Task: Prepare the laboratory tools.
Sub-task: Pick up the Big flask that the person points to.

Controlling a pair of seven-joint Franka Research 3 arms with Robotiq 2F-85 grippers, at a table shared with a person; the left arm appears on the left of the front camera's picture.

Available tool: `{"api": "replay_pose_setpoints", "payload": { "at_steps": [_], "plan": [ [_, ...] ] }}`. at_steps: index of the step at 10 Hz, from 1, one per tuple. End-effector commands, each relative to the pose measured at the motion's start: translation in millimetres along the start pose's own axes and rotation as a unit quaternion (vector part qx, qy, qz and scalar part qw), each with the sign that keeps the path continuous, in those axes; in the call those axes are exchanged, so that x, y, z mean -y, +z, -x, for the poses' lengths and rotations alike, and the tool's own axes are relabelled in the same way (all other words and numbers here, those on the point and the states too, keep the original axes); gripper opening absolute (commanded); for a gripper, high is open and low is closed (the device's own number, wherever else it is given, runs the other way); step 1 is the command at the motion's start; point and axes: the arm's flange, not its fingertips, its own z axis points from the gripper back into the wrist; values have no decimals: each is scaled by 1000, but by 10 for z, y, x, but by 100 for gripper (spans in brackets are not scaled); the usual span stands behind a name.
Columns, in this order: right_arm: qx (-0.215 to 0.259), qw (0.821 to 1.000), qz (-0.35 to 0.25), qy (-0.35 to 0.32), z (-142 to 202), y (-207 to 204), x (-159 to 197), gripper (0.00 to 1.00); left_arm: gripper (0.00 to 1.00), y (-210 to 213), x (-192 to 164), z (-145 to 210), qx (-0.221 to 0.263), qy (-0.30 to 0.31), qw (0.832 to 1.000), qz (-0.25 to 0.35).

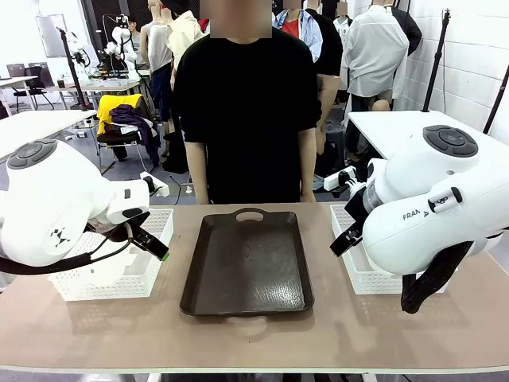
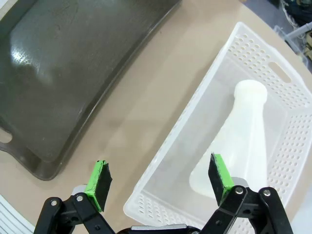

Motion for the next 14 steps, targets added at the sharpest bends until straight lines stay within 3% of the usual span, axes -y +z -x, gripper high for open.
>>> {"api": "replay_pose_setpoints", "payload": {
  "at_steps": [1, 4, 6, 9, 12, 14],
  "plan": [
    [0, 1000, 0, 0, 0, 0, 1, 100, 100, 1, -12, 4, 0, 2, 1000, 0],
    [0, 1000, 0, 0, 0, 0, 0, 100, 100, 0, 0, 0, 0, 0, 1000, 0],
    [9, 1000, -19, 1, -86, 352, 66, 100, 100, 308, -41, 33, 18, 35, 999, 4],
    [37, 997, -66, -28, -230, 860, 319, 100, 100, 775, -85, -53, 47, 61, 995, 57],
    [27, 979, -168, -115, -189, 1189, 695, 100, 100, 1143, -322, -19, 113, 113, 972, 172],
    [24, 965, -221, -136, -55, 1215, 906, 100, 100, 1282, -516, 151, 149, 141, 947, 248]
  ]
}}
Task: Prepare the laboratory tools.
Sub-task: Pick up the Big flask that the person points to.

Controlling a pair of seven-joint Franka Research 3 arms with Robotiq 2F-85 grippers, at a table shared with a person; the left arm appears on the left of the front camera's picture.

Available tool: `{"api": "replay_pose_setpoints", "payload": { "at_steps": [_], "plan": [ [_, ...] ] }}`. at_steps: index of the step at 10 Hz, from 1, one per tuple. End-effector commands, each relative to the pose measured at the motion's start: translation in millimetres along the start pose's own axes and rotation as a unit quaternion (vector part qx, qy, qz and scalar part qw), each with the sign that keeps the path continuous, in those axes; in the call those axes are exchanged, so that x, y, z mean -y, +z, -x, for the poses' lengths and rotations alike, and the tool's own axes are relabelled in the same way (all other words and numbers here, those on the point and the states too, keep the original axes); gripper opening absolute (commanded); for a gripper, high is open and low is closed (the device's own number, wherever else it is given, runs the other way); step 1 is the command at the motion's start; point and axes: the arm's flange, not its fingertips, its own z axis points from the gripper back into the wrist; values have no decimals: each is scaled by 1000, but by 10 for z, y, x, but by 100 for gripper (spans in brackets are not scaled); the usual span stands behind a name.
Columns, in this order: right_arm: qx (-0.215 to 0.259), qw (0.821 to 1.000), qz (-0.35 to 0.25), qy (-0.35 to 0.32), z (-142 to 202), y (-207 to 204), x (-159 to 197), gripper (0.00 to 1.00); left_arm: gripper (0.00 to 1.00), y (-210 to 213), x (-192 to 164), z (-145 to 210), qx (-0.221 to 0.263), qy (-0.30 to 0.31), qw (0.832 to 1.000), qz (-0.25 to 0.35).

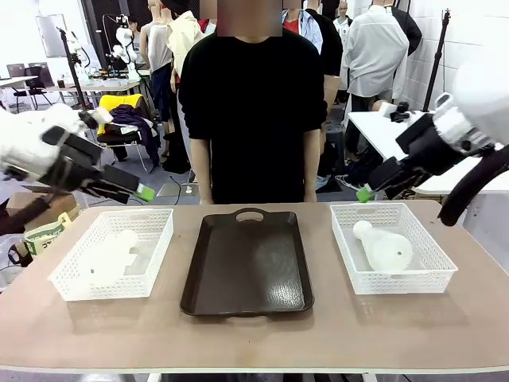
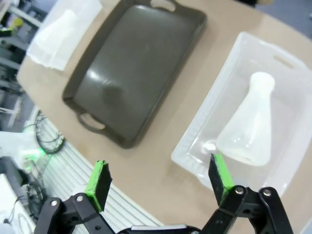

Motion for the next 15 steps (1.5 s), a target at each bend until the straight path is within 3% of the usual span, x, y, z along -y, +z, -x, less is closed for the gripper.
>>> {"api": "replay_pose_setpoints", "payload": {
  "at_steps": [1, 5, 7, 11, 15],
  "plan": [
    [-3, 997, -74, -35, 71, 4, 237, 100, 100, 132, -261, 286, 17, 36, 994, 100],
    [38, 966, -228, -119, 295, -67, 614, 100, 100, 173, -651, 639, 7, 126, 970, 206],
    [55, 947, -279, -149, 366, -150, 814, 100, 100, 185, -886, 815, 31, 163, 952, 257],
    [37, 933, -294, -202, 485, -324, 1053, 100, 100, 346, -1163, 1169, 71, 218, 931, 283],
    [30, 935, -295, -197, 459, -405, 1029, 100, 100, 358, -1179, 1205, 68, 216, 931, 286]
  ]
}}
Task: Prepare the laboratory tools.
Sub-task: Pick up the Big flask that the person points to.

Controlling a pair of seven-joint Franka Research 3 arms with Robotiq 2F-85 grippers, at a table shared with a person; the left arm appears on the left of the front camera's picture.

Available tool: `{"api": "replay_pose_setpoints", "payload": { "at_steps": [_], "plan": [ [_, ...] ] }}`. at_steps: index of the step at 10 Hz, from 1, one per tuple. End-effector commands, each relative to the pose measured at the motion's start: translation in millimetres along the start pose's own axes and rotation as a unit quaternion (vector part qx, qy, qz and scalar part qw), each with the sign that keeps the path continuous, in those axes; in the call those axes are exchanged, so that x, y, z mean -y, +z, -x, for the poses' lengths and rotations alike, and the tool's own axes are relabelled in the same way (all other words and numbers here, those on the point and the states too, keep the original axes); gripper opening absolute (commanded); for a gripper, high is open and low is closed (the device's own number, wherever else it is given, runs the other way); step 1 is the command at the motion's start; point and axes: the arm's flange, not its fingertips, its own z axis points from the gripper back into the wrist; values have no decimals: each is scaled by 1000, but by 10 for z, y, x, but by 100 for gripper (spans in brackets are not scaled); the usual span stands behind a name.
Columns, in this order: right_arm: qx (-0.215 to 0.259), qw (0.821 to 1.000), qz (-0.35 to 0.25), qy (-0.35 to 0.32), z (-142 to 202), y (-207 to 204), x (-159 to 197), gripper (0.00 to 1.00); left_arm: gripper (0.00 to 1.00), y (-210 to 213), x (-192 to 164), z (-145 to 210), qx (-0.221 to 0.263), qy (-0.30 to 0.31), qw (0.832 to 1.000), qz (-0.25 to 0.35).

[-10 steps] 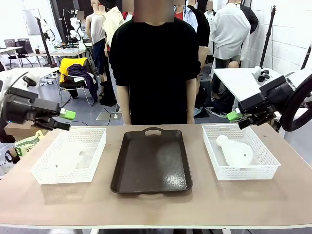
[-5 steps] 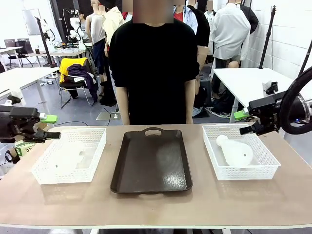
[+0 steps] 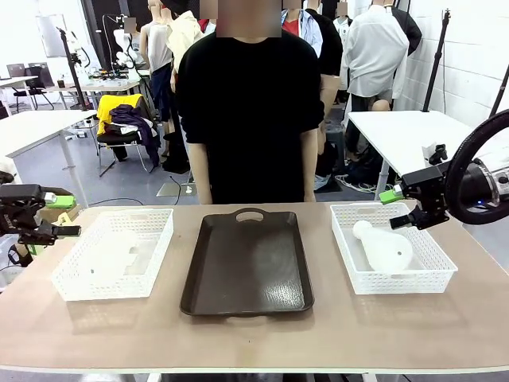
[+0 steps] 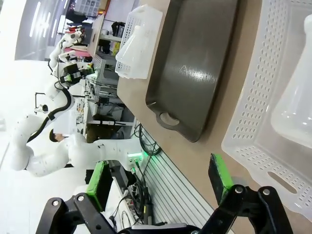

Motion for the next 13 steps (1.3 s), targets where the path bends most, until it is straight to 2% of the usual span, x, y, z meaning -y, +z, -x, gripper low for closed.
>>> {"api": "replay_pose_setpoints", "payload": {
  "at_steps": [1, 2, 3, 13],
  "plan": [
    [10, 1000, -3, 11, -51, -55, -38, 100, 100, -155, 124, 247, -3, -26, 1000, 9],
    [0, 1000, 0, 0, 0, 0, 0, 100, 100, -199, 167, 213, -10, -49, 998, -44],
    [0, 1000, 0, 0, 0, 0, 0, 100, 100, -43, 29, -5, -8, -5, 1000, 0],
    [0, 1000, 0, 0, 0, 0, 0, 100, 100, -43, 29, -5, -8, -5, 1000, 0]
  ]
}}
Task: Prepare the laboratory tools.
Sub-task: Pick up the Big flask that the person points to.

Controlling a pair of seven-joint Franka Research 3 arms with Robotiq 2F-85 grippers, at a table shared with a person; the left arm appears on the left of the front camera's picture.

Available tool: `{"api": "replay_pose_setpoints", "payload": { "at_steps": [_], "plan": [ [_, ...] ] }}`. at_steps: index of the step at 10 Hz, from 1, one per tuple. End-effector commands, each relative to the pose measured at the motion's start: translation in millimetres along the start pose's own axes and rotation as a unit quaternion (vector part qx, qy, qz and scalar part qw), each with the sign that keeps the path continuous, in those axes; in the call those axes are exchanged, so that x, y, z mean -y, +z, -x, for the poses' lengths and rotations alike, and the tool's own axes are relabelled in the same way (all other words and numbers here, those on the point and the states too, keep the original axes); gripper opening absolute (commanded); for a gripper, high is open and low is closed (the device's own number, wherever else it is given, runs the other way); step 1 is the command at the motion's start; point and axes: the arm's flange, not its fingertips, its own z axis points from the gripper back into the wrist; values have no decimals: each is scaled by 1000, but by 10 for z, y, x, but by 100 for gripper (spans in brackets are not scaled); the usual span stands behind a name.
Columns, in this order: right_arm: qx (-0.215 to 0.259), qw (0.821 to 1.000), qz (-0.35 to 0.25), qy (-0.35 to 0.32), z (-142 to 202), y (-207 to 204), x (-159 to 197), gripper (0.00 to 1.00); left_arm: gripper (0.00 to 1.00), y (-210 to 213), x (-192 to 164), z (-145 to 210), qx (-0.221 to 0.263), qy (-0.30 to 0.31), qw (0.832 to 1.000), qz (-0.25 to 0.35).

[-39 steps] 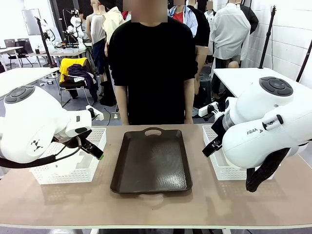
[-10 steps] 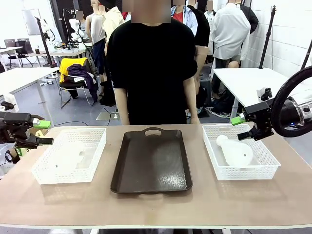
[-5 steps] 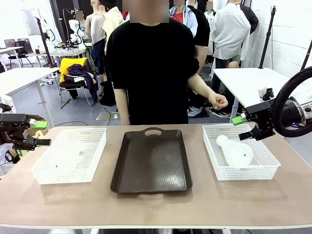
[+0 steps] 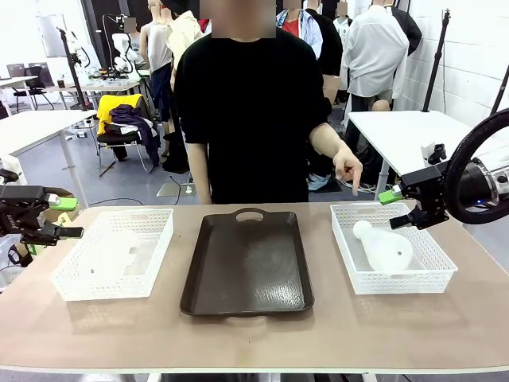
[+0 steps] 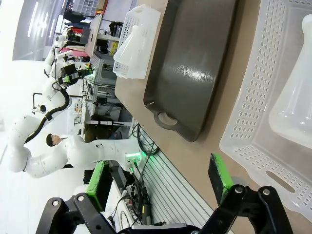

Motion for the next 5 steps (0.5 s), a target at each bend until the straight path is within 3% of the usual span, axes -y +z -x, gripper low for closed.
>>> {"api": "replay_pose_setpoints", "payload": {
  "at_steps": [1, 5],
  "plan": [
    [0, 1000, -6, 0, -1, -12, -3, 100, 100, -1, 8, -3, 5, 2, 1000, 7],
    [0, 1000, -6, 0, -1, -12, -3, 100, 100, -1, 8, -3, 5, 2, 1000, 7]
  ]
}}
